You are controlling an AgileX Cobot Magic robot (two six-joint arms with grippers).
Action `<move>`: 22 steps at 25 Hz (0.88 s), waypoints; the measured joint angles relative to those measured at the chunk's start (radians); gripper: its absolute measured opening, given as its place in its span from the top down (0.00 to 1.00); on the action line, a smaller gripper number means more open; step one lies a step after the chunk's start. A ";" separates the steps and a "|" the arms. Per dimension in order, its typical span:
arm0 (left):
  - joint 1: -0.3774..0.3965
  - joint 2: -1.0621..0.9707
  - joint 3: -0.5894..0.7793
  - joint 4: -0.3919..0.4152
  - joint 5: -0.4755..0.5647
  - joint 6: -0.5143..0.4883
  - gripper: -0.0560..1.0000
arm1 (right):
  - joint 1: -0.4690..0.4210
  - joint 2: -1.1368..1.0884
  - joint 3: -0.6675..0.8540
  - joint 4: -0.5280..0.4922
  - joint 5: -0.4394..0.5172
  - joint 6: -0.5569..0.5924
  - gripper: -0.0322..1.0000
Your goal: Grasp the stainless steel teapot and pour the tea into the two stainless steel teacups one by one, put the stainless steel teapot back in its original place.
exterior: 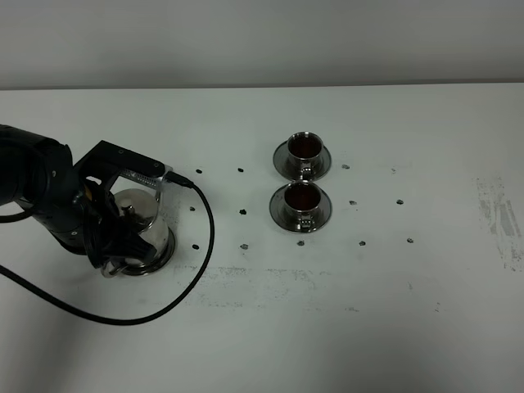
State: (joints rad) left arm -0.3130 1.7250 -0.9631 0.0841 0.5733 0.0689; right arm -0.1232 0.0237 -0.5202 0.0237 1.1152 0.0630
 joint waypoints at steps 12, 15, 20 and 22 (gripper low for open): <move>0.000 0.015 0.000 0.016 0.001 0.000 0.75 | 0.000 0.000 0.000 0.000 0.000 0.000 0.70; 0.000 0.015 0.000 0.018 0.001 0.000 0.75 | 0.000 0.000 0.000 0.000 0.000 0.000 0.70; 0.000 0.016 0.000 0.018 0.001 0.049 0.75 | 0.000 0.000 0.000 0.000 0.000 0.000 0.70; 0.000 0.017 0.000 0.015 0.003 0.081 0.75 | 0.000 0.000 0.000 0.000 0.000 0.000 0.70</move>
State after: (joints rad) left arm -0.3130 1.7416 -0.9631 0.0993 0.5761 0.1502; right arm -0.1232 0.0237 -0.5202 0.0237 1.1152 0.0630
